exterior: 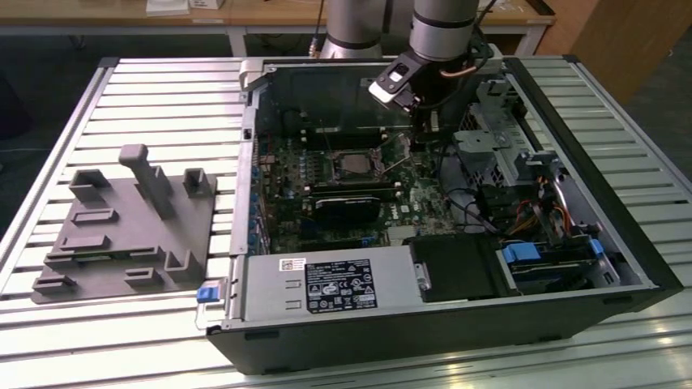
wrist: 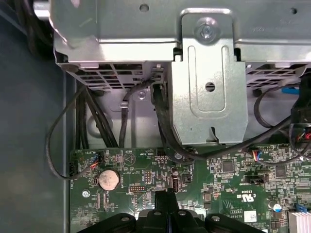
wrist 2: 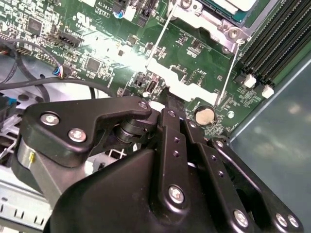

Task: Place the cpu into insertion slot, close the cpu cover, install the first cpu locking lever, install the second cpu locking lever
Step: 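Close the cpu cover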

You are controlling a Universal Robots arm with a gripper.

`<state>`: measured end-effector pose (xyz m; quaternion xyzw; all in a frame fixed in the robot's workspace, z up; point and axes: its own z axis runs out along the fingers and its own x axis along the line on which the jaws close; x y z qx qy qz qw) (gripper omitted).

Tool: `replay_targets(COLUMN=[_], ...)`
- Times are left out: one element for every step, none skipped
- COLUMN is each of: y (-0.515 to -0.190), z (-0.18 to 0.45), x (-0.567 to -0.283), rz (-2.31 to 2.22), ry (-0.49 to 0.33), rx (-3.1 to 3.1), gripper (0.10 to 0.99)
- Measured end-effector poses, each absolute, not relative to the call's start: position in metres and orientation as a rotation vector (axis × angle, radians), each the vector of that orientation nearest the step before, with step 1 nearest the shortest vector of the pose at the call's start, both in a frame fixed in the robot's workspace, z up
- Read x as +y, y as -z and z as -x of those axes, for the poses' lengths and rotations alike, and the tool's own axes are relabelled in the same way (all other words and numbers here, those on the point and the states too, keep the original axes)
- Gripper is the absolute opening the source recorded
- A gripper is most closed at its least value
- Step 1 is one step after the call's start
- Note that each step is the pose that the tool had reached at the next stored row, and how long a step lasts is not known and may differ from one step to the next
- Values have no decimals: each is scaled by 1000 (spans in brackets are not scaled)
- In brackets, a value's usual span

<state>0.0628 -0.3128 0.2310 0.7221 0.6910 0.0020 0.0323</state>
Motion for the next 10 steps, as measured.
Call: replay_targets(y=[-230, -230, -230, -230, -230, -230, -230, -230, -230, -230], z=[-63, -63, -63, -63, -63, -63, -63, -63, -63, -63], x=[-313, -313, -313, -313, -313, -313, -313, -313, -313, -313], rz=[-2224, -2224, -2224, -2224, -2224, -2224, -2224, -2225, -2227, -2229], ry=[-5, -4, -4, -4, -4, -4, -4, -1, 3, 8], rx=[2128, 2128, 2128, 2128, 2128, 2128, 2128, 2130, 2132, 2134], gripper=[106, 106, 106, 106, 106, 106, 106, 106, 106, 106])
